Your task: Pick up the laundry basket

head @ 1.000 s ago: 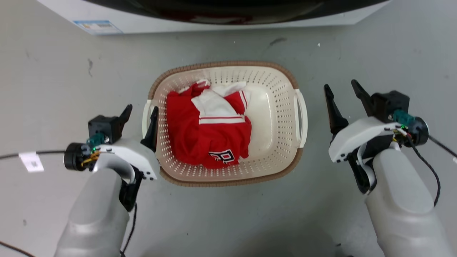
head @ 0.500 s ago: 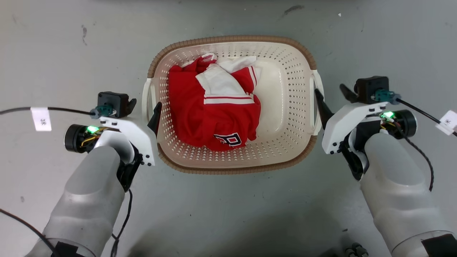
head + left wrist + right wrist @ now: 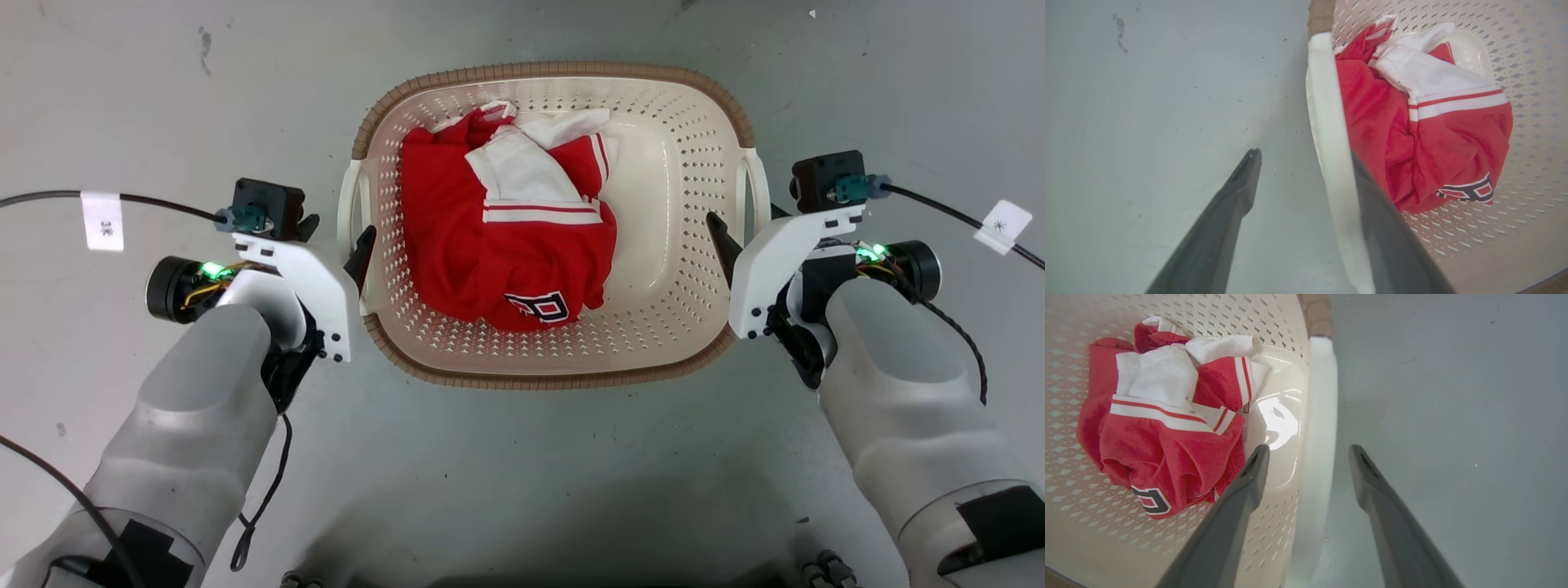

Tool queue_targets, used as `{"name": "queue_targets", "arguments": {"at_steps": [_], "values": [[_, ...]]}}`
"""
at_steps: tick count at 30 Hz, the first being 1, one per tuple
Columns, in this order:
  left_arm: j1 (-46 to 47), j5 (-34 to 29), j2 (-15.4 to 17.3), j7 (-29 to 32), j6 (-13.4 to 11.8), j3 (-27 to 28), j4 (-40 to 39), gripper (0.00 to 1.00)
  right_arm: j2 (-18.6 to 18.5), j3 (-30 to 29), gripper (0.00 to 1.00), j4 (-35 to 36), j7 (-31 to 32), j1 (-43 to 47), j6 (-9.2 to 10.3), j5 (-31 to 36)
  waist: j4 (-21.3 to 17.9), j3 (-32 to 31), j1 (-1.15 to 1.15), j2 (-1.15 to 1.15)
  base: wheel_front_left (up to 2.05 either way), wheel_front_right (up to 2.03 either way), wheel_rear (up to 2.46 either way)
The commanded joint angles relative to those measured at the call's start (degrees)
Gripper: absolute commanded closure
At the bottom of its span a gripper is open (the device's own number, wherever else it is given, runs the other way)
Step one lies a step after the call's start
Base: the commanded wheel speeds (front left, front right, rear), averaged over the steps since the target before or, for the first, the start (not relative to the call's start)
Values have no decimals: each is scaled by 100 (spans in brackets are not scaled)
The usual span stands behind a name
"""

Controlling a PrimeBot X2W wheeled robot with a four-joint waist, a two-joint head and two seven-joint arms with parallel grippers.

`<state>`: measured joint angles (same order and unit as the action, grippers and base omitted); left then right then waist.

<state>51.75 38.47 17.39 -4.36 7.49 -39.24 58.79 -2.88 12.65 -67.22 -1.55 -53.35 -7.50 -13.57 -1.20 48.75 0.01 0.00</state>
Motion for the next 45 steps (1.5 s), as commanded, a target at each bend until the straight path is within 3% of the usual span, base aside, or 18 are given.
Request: {"name": "queue_targets", "arguments": {"at_steps": [1, 10, 26, 27, 28, 38, 45], "values": [[109, 93, 43, 55, -7, -108, 31, 0, 0, 26, 0, -109, 73, -145, 2, 5, 8, 30, -1, 0, 0, 0, 0], [327, 609, 187, 245, -7, -754, -30, 0, 2, 196, 0, -359, 346, -384, 2, -148, 20, 139, -1, 0, 0, 0, 0], [567, 1301, 328, 244, -7, -1623, -37, 0, 1, 408, 0, -506, 285, -504, 2, -326, 33, 212, -1, 0, 0, 0, 0], [566, 1350, 316, 266, -7, -1684, -67, 37, 2, 424, 73, -513, 310, -500, 2, -363, 43, 213, -1, 0, 0, 0, 0], [556, 1409, 316, 303, -7, -1746, -108, 100, 2, 436, 100, -515, 308, -508, 2, -374, 48, 213, -1, 0, 0, 0, 0], [546, 1891, 463, 266, -7, -2296, -353, 100, -24, 511, 100, -584, 287, -528, 1, -357, 56, 53, -1, 0, 0, 0, 0], [423, 2303, 671, 559, 6, -2830, -725, 100, -17, 561, 100, -631, 741, -388, 1, -344, 20, -495, -1, 0, 0, 0, 0]]}}
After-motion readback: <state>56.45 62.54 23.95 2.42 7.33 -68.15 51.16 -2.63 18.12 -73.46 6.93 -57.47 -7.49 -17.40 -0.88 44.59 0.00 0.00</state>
